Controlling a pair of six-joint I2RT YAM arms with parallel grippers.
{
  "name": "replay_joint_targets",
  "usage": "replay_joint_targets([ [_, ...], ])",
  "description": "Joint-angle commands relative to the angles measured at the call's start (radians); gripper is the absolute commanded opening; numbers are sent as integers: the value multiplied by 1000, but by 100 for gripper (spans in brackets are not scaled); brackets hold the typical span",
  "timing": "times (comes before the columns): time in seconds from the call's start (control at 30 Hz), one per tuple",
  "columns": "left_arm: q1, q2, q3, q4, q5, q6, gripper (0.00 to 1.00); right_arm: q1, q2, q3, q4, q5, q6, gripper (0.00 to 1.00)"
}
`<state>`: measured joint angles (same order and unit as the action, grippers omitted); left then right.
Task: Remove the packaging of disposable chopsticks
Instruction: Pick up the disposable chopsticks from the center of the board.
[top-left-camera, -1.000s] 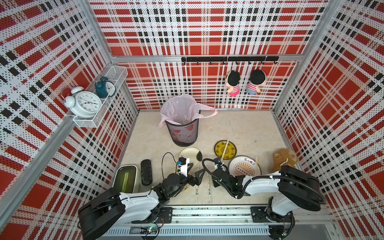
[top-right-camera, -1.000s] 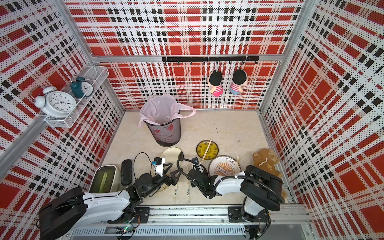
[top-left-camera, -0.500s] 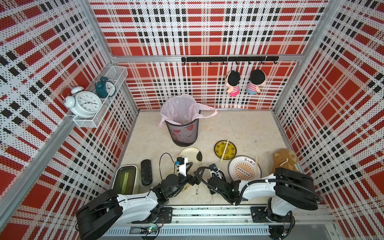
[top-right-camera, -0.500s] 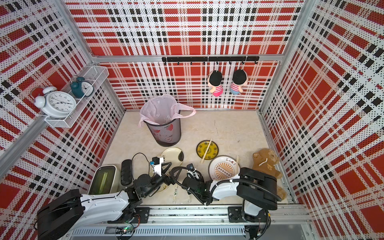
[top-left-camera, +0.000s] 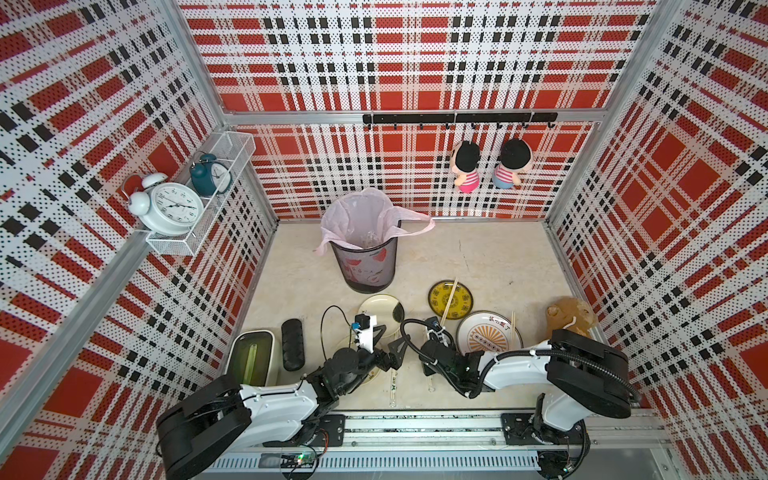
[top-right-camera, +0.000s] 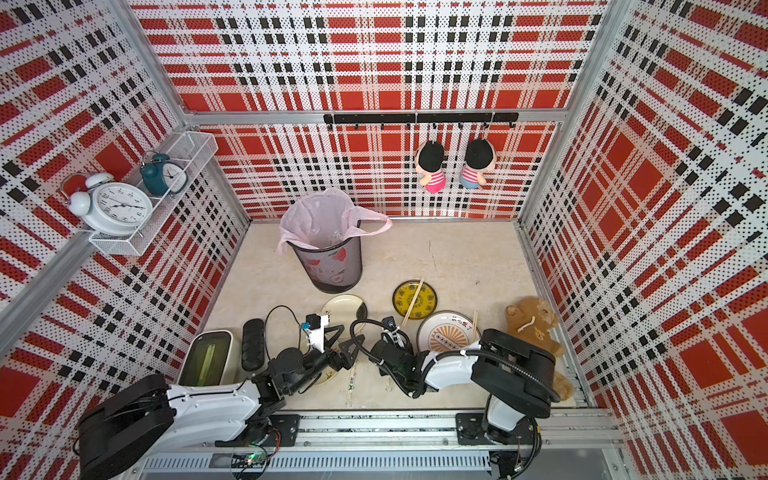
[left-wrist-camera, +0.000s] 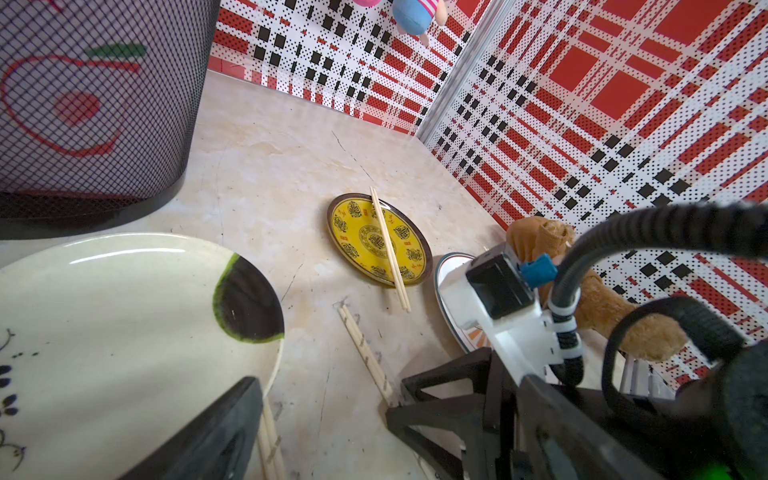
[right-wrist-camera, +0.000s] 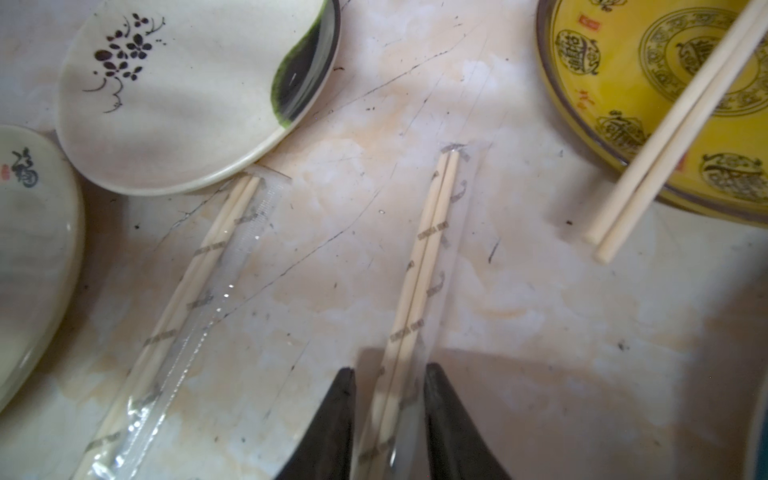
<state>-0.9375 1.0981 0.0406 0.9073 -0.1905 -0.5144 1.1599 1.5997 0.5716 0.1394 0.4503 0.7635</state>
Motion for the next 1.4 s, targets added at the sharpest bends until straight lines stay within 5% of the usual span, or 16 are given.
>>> replay_joint_targets([
  [0.0, -1, 20, 1, 41, 19, 2, 99, 1, -32, -36, -38, -58, 30, 36],
  [0.17, -6, 43, 5, 66, 34, 1, 99, 25, -38, -43, -90, -80, 73, 35],
  [0.47, -9, 77, 11, 88, 35, -1, 99, 56, 7, -13, -168, -18, 109, 16],
  [1.37, -9, 199, 51, 172, 89, -13, 99, -12, -142, -88, -12, -78, -65, 0],
])
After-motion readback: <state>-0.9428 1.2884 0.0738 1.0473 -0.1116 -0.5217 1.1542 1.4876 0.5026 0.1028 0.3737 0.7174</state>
